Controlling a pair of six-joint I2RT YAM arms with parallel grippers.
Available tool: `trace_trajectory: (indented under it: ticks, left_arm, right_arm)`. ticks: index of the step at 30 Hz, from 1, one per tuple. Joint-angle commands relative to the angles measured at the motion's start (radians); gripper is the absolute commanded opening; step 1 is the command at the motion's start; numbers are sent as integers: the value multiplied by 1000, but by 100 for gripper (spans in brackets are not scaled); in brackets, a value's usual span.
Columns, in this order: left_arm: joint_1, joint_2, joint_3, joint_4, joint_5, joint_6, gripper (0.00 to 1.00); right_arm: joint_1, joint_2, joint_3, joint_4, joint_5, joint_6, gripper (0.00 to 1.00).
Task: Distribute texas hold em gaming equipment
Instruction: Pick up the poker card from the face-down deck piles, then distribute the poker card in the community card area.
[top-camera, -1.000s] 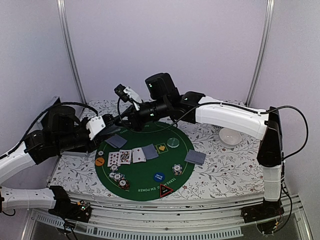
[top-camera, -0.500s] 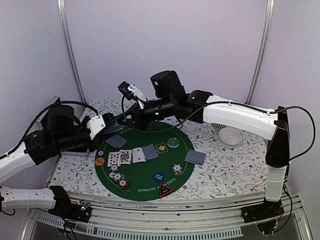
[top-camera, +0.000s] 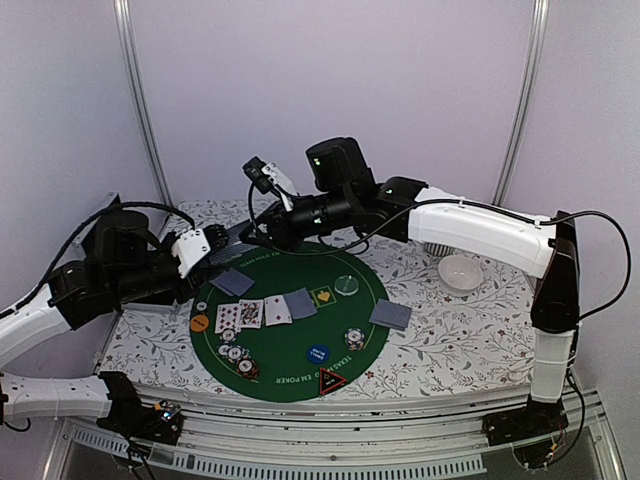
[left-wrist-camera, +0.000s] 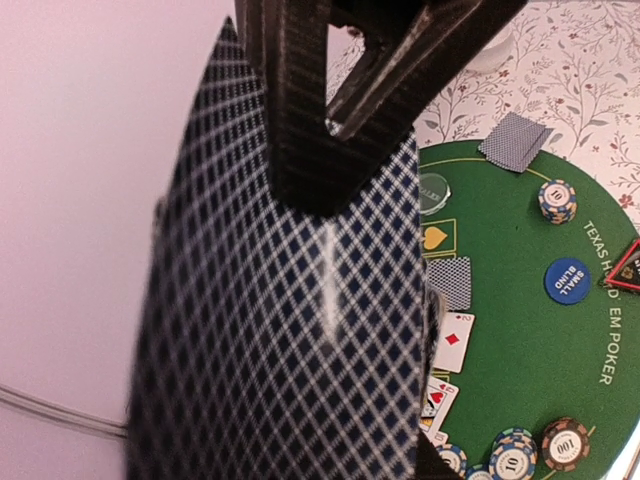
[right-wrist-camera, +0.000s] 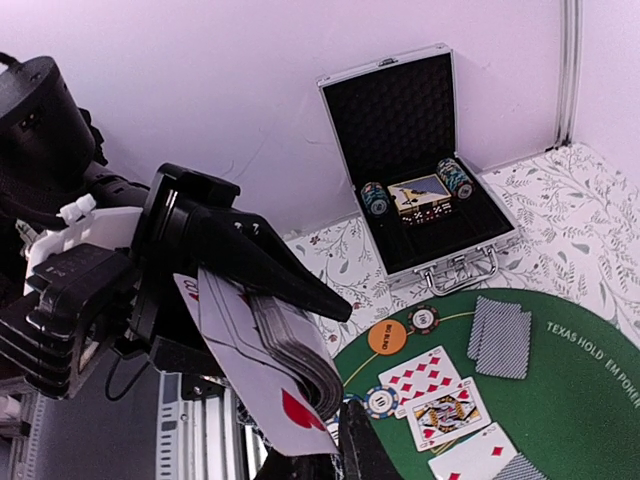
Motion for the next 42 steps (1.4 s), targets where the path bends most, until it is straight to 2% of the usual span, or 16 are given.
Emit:
trace_trajectory:
  ticks: [1,4,13,17,19,22,24,28,37,42]
  left_arm:
    - [5,-12,-11,7,0,-9,35]
    - [6,-15,-14,7,-7,-9,35]
    - [5,-3,-11,10,-79,-33,35]
    - [7,-2,-22,26,-106,-47,35]
    - [8,2,-26,38,-124,-56,35]
    - [9,17,-25,54,-140,-83,36]
    - [8,31,-22,68,-146,-118,35]
    - [8,48,-24,104,-133,-189,35]
    - [7,42,-49,161,-142,-215,36]
    - [7,3,-77,197,-107,-213,37]
  right_arm:
    - [-9,-19,15,9,41,9,8]
    - [-11,-49,-12,3,64,3,2]
    - [-72,-200,-145,14,165,60,1]
    - [-160,-326,-351,106,322,254,1]
    - [-200,-380,-530,163,431,449,1]
    - [-201,-432,-807,448,482,686,1]
    - [-188,-409,-887,569,533,831,1]
    - [-131,-294,-902,684,686,1015,1]
    - [-123,7,-835,790,665,1430,1]
    - [-107,105,-773,784,641,1545,1]
